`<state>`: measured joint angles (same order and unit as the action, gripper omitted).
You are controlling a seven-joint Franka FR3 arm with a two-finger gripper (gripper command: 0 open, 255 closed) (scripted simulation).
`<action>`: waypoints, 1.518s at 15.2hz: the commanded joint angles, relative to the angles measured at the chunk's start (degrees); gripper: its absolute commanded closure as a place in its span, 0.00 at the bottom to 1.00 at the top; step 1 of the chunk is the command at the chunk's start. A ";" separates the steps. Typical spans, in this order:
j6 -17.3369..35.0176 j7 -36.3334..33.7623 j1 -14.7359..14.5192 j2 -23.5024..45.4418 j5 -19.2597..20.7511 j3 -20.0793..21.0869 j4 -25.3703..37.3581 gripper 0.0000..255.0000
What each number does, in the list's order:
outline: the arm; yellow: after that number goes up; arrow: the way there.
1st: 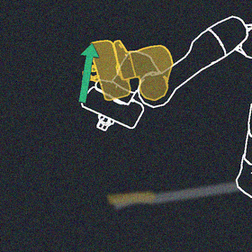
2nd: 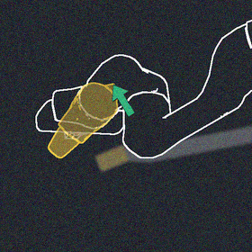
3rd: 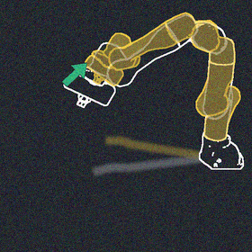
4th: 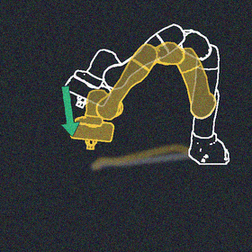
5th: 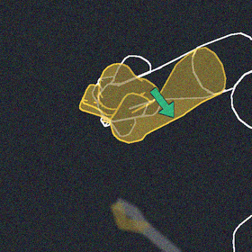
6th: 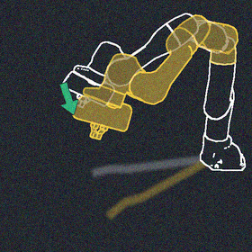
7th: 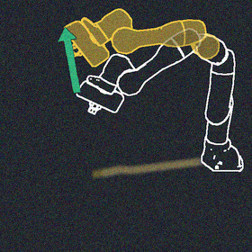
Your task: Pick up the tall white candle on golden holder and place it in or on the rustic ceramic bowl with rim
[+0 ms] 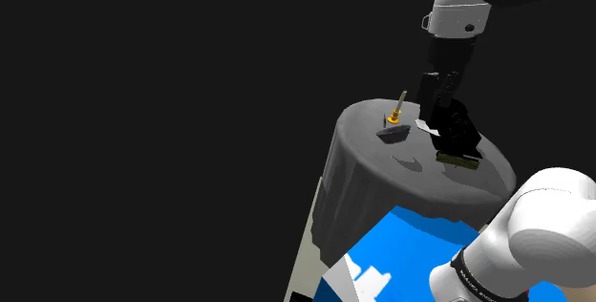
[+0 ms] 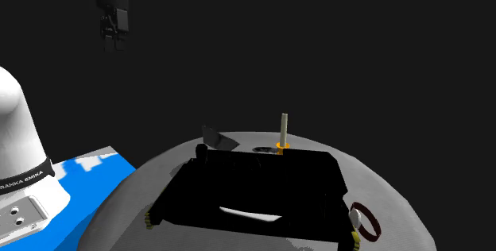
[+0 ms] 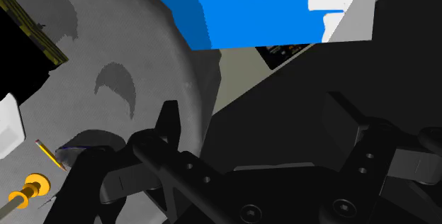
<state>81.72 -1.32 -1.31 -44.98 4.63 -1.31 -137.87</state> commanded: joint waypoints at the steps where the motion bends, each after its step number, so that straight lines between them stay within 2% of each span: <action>1: 0.00 0.00 0.00 0.00 0.00 0.00 0.00 0.00; 8: 13.79 7.47 3.21 0.17 6.43 -8.66 -6.41 0.00; 14: 26.77 13.82 5.42 4.49 10.46 -16.94 -8.67 0.00; 19: 37.88 19.68 5.78 10.89 11.59 -24.46 -8.10 0.00; 23: 46.46 25.43 4.38 17.49 9.92 -31.10 -6.05 0.00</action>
<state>126.00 22.80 3.67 -29.31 15.25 -30.96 -144.72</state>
